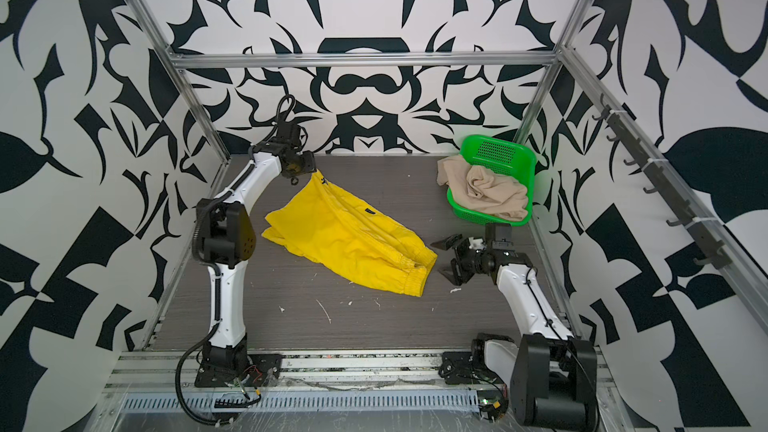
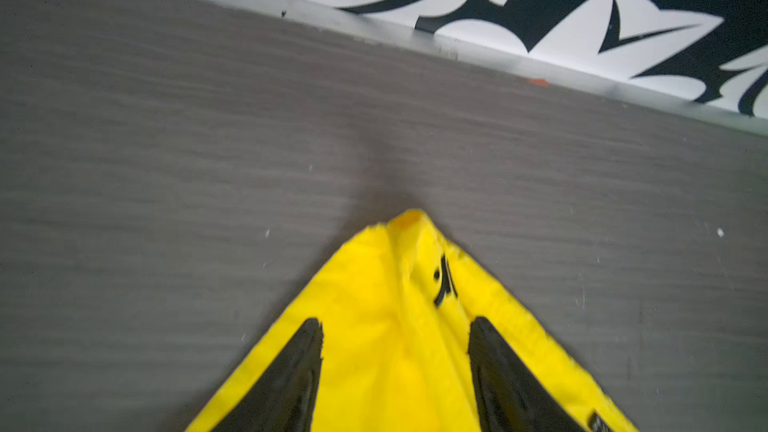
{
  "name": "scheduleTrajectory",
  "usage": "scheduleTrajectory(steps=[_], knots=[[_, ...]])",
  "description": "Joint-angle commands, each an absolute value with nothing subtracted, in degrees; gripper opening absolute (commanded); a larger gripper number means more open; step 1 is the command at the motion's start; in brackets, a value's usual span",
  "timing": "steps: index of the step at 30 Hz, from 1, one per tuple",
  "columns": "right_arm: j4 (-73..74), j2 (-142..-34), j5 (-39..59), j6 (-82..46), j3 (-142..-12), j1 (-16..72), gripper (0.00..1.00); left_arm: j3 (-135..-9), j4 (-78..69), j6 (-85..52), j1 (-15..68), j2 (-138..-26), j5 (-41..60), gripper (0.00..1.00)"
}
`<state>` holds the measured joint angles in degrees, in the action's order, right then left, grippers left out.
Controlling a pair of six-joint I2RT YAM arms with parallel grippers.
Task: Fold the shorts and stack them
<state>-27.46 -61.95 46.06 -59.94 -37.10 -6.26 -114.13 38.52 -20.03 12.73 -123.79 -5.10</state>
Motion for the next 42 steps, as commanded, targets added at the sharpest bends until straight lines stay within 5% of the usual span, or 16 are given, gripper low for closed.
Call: scheduleTrajectory(steps=[1,8,18,30,42], knots=[[-34.38,-58.97,37.45,-54.11,-43.79,-4.38,0.78,-101.97,36.09,-19.72,12.19,-111.97,-3.51,0.60],[-27.54,-61.00,24.20,-52.86,-49.04,18.37,0.79,-78.50,29.66,-25.67,9.38,-101.16,2.84,0.59],[-15.61,-79.59,15.87,-45.43,-57.26,43.51,0.81,-66.56,26.51,-31.99,7.74,-102.94,5.28,0.57],[-13.36,-103.82,16.99,-39.53,-71.58,43.24,0.81,-63.16,25.84,-32.82,6.88,-103.80,2.87,0.57],[-9.00,-102.57,21.71,-40.89,-67.28,26.04,0.81,-59.66,27.12,-31.91,6.15,-101.21,0.42,0.57]])
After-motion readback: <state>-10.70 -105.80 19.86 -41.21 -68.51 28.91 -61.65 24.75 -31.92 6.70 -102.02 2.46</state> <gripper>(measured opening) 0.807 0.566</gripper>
